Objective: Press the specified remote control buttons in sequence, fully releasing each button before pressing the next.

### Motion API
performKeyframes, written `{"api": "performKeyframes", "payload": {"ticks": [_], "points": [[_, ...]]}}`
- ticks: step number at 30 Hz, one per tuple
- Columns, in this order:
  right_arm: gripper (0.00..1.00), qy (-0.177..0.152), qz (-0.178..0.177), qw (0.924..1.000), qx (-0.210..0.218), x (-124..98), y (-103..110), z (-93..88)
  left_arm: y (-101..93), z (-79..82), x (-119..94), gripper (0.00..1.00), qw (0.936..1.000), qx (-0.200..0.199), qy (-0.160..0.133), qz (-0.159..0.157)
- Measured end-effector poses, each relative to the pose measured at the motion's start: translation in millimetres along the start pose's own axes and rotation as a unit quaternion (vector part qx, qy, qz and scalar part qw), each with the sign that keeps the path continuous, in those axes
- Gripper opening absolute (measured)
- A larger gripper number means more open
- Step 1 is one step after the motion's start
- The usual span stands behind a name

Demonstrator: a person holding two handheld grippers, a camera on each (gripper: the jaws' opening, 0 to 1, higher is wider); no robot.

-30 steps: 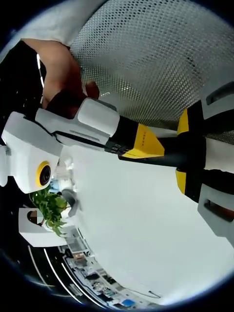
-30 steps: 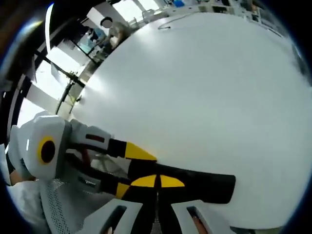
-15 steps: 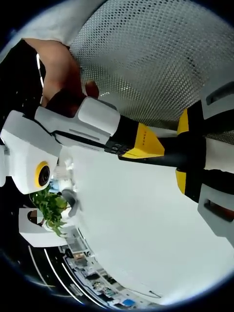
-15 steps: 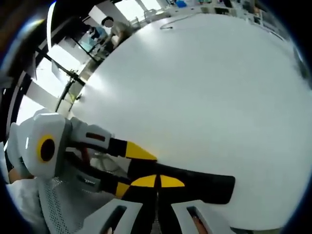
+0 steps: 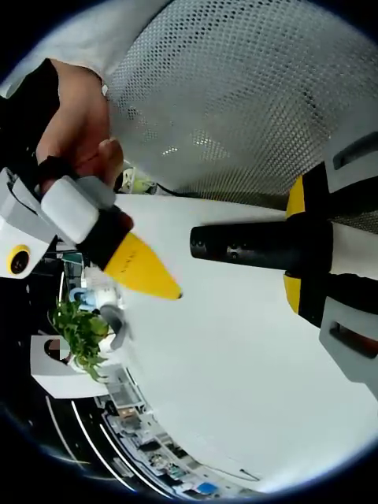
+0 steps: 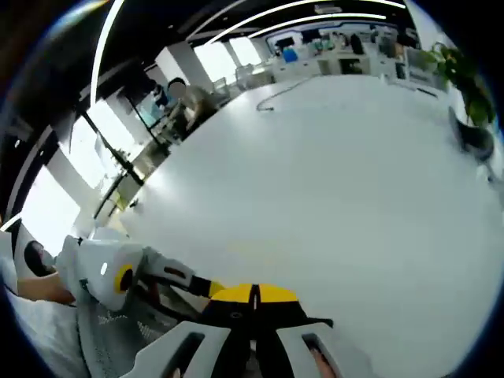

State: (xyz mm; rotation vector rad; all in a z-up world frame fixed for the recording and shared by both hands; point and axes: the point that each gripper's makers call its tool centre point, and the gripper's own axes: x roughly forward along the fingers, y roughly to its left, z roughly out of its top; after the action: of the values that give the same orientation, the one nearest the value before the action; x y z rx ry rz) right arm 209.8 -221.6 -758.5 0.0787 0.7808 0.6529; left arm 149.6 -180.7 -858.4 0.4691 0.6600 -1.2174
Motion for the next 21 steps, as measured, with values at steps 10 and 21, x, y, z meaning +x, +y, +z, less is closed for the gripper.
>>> {"api": "performKeyframes", "payload": {"ticks": [10,21], "points": [[0.11,-0.184,-0.128,0.9734,-0.05,-66,-39,53.9,0.0,0.2,0,0.25,1.0,0.002,0.005,0.002],[0.52,-0.252,-0.196,0.9466,-0.046,-103,-68,50.4,-0.1,1.7,2,0.25,0.9999,-0.002,0.012,0.01]]}}
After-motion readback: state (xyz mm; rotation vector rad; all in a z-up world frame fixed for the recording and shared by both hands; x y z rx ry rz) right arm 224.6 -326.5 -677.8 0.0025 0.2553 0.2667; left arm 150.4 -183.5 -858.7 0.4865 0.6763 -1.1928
